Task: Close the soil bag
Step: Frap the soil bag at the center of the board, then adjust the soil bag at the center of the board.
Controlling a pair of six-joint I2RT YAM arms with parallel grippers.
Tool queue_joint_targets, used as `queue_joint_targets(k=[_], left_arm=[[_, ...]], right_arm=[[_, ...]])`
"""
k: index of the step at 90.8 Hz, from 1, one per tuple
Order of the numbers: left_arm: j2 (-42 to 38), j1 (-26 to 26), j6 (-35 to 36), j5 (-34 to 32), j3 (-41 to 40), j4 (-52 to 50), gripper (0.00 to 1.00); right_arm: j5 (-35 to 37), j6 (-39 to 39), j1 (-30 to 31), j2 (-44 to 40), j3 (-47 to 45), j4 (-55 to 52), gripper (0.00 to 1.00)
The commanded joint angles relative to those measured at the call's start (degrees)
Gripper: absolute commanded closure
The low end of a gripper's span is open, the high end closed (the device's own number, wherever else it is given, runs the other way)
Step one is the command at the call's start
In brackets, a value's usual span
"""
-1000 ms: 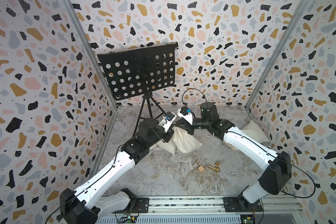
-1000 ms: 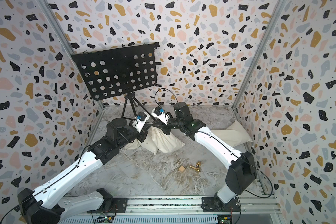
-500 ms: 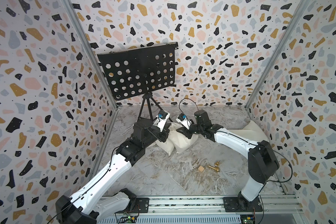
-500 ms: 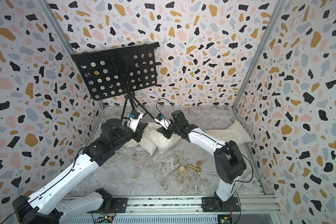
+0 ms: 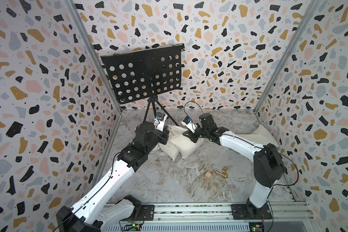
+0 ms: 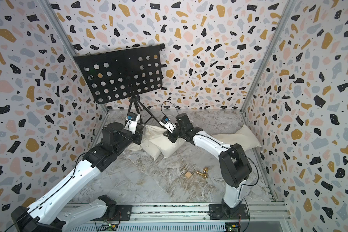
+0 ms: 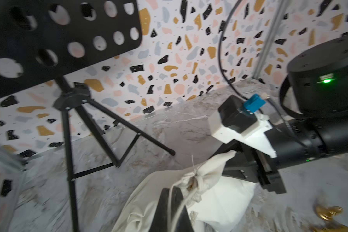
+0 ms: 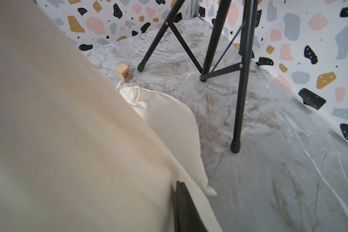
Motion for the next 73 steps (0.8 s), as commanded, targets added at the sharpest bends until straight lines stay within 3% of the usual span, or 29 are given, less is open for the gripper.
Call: queue_joint_targets(k=[1,9,20,33,39,46,50,54,73], left_arm=[[-7.2,3.1,-0.6,-22.0,-0.7,3.4,1.00],[-8.3,7.2,-2.3,-27.7,-3.1,-0.9,1.00],[-8.6,14.6,-5.8,-27.2,-3.9,-5.6,1.00],[-9.4,16.1,-5.1,-33.7,-5.3,-5.1,1.00],[-9.7,16.1,-4.7,-35.6,-5.9,-4.9,1.00],[-10.5,16.0,-4.9,-36.9,-7.5,-4.9,0.93],[-11.0,16.1,-5.2,-37.3,-8.6,-5.0,0.87],[-11.6,15.9,-5.5,-37.3,-9.7,-5.1,0.75],[-13.8,14.1,-4.1,-37.8,-10.9,-5.4,0.25]], right_arm=[[3.2,1.8,-0.2,-1.1,1.1,-5.6,0.68],[4.7,2.4,-0.4,-5.3,-0.6,-7.0,0.51],[9.6,2.2,-2.3,-13.7,-3.4,-13.2,0.35],[28.8,3.2,-7.0,-21.7,-7.4,-19.1,0.19],[38.0,3.8,-9.3,-22.0,-8.1,-23.0,0.15],[51.5,2.5,-10.6,-19.9,-10.0,-25.4,0.07],[57.6,1.6,-11.2,-17.6,-11.0,-26.1,0.03],[61.8,1.6,-11.7,-15.2,-11.4,-26.6,0.01],[70.9,1.2,-13.0,-2.5,-11.3,-27.1,0.01]])
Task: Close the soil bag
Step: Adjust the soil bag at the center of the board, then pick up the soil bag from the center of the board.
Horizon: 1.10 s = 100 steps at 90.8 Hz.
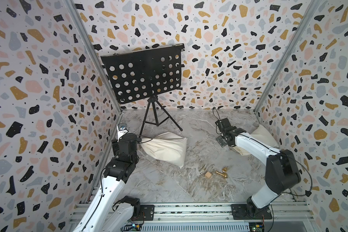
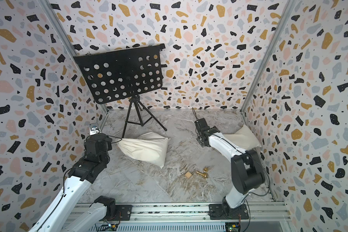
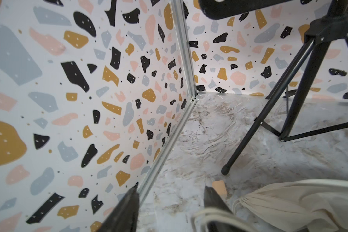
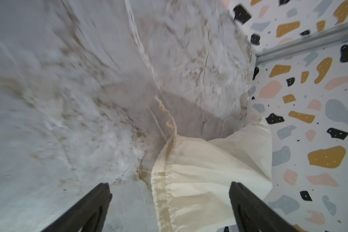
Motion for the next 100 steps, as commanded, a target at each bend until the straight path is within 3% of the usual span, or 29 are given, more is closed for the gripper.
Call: queue_joint_targets(k=[1,6,17,30,38,46,56,64,76,100], left_arm=[[-2.0,-0.9,1.0,-2.2,0.6,2.0,0.23],[-2.9,-1.2,1.6,-0.5,1.1,1.6,0.12],[-4.7,-2.0,3.0,7.0,1.5,1.8,0.01],[-5.5,-3.3,3.8,14.1,1.8,2.2,0.00],[-5.8,-3.8,3.9,18.2,2.0,2.3,0.00],[-6.3,-4.2,3.6,22.8,2.7,2.4,0.00],[-6.7,-4.3,2.9,31.4,3.4,4.3,0.00],[-6.2,-4.4,1.6,39.2,3.5,7.3,0.00],[-2.9,-4.4,1.1,46.3,6.7,8.0,0.00],[7.4,-4.7,-2.0,62.0,17.7,7.2,0.00]], right_arm=[[11.8,-0.5,-0.3,3.5,0.2,-3.5,0.01],[13.8,-1.2,-0.4,5.5,0.3,-3.5,0.01],[18.9,-4.4,-0.6,9.2,0.3,-1.3,0.01],[21.1,-5.9,-1.3,13.4,-0.1,0.8,0.02],[21.6,-6.5,-2.3,15.5,-0.4,1.5,0.12],[21.2,-6.8,-3.5,15.2,-0.3,2.0,0.35],[18.3,-9.6,-3.5,9.9,-0.4,4.4,0.84],[11.0,-11.7,-2.7,3.3,0.7,4.1,1.00],[3.6,-15.4,-1.3,-6.0,3.9,3.9,1.00],[-20.7,-19.9,-1.2,-15.2,13.0,3.2,1.00]])
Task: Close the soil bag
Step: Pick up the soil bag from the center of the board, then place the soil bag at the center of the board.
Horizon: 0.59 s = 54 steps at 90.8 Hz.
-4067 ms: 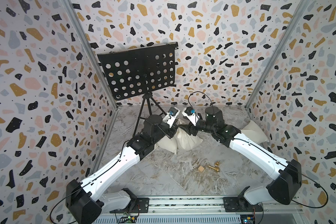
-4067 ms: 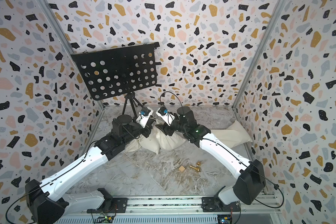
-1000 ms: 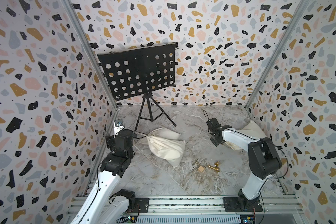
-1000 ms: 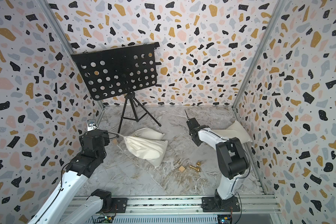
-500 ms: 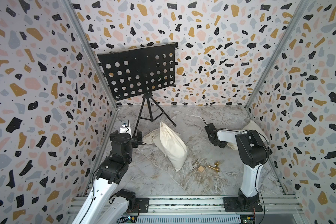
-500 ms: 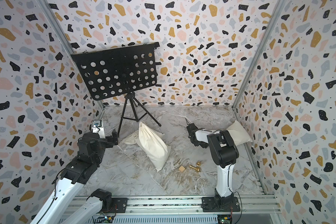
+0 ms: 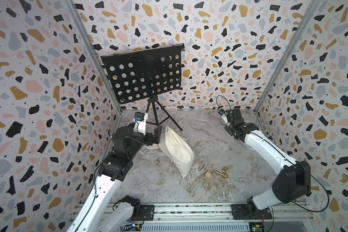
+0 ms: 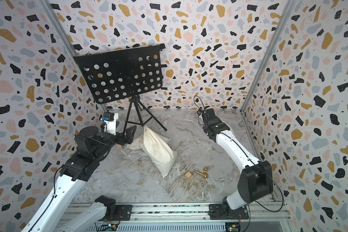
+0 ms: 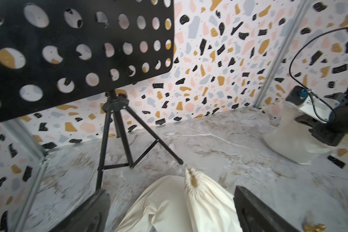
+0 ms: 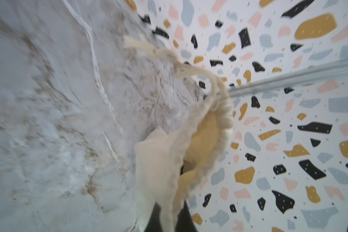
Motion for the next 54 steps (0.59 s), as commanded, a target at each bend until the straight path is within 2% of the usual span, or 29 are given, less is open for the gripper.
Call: queue_joint_targets(k=[1,11,28,44,54], left_arm=[[4.1,-0.5,-2.9,11.4,4.9,2.4,0.00],[9.5,-1.7,-3.3,14.9,8.8,1.2,0.00],[17.8,-6.3,1.3,14.5,13.4,-0.4,0.02],[24.4,-11.5,6.2,11.5,16.6,-1.2,0.02],[26.8,-13.3,7.5,12.6,17.9,-0.8,0.02]], right_arm=[[-16.1,-2.3,0.7,-3.0,3.5,0.9,1.00],[-29.0,-0.8,0.7,-4.6,3.3,3.5,1.00],[-43.2,3.8,0.8,-4.6,1.3,8.0,1.00],[-49.3,7.1,1.6,-5.5,-1.4,12.2,1.00],[-51.1,7.5,2.0,-6.0,-2.7,13.3,1.00]])
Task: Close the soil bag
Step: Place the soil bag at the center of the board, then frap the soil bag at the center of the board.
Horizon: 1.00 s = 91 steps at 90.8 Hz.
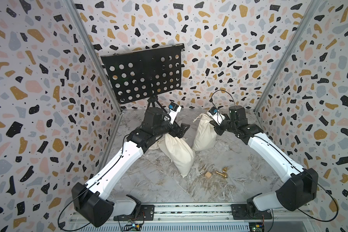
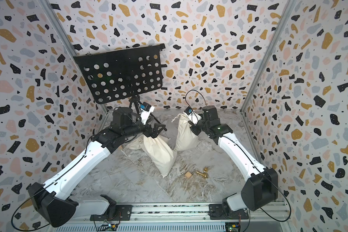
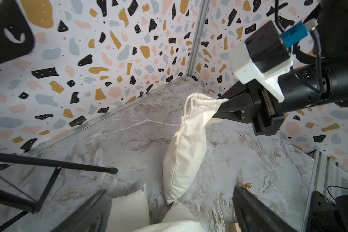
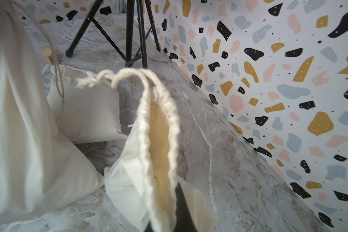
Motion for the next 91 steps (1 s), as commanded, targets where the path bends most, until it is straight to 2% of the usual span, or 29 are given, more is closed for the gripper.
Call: queue_joint_targets(k=[1,9,21,40,62,91], left_arm=[[1.4,-1.6,3.5,0.8,2.7,1.3,0.02],[3.1,-2.7,5.3,2.1,3.4,1.4,0.01],[6.4,-3.1,7.1,-1.2,5.7,0.8,0.02],[13.0,-3.1,10.9,-1.7,11.1,-1.3,0.09],[18.0,-3.1,14.9,1.6,16.6,-5.0,0.27],[19.4,-3.1,14.6,4.2,18.5,-5.0,0.59]], right_arm=[[-5.8,2.4,0.5,-3.0,-0.5,5.2,1.00],[-6.3,2.4,0.8,-3.2,-1.1,5.4,1.00],[-8.0,2.2,0.9,-3.0,-1.7,5.7,1.00],[-8.7,2.1,1.1,-3.1,-2.3,5.9,1.00],[-9.5,1.9,1.2,-3.6,-3.2,6.1,1.00],[-9.7,1.4,1.2,-3.8,-3.6,5.9,1.00]])
